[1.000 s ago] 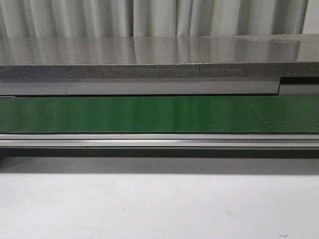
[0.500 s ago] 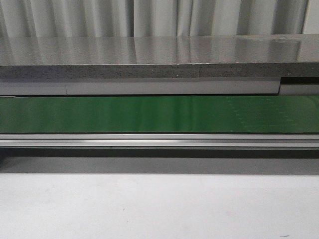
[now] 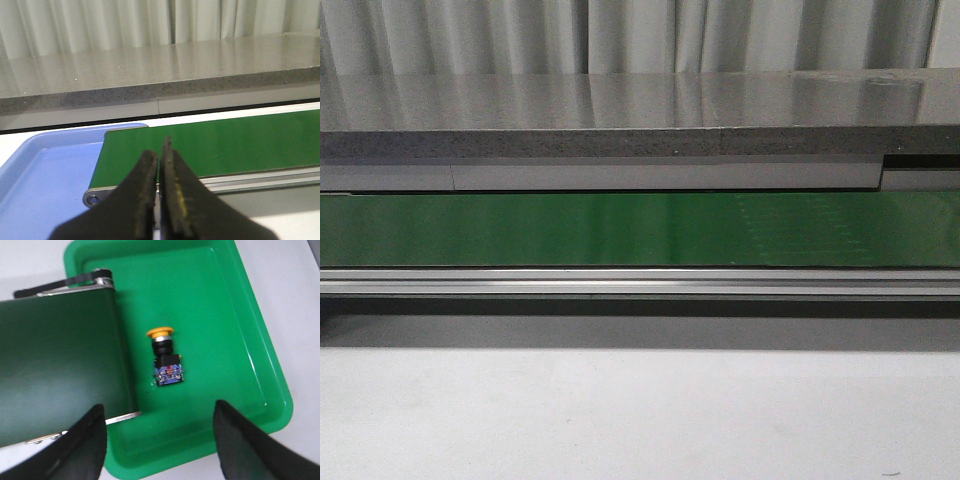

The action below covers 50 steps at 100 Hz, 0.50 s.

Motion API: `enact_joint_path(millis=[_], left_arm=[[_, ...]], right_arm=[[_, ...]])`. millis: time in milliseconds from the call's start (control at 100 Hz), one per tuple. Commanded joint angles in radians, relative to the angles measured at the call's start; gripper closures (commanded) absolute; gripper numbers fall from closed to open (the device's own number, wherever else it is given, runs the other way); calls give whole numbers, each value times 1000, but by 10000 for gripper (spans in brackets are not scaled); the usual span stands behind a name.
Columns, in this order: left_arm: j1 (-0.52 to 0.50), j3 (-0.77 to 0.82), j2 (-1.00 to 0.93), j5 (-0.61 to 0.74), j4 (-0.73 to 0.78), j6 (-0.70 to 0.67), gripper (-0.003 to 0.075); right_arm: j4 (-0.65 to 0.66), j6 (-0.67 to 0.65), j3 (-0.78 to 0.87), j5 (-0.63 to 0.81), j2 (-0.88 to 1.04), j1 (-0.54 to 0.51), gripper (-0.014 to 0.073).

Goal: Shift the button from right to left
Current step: 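Lower the right gripper and close it around the yellow-capped button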

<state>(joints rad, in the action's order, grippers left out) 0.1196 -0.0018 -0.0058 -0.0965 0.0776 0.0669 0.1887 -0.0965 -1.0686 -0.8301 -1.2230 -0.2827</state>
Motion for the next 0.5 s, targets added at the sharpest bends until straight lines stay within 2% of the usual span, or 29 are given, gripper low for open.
enact_joint_path(millis=[0,250,490], left_arm=[[5,40,-35,81,-8,-3,715],[5,40,-35,81,-8,-3,715],[5,40,-35,81,-8,-3,715]], right_arm=[[-3,33,-43,68,-52,-53,130],[-189,189,-87,133,-238,-181,111],[-220,281,-91,205,-368,-249,112]])
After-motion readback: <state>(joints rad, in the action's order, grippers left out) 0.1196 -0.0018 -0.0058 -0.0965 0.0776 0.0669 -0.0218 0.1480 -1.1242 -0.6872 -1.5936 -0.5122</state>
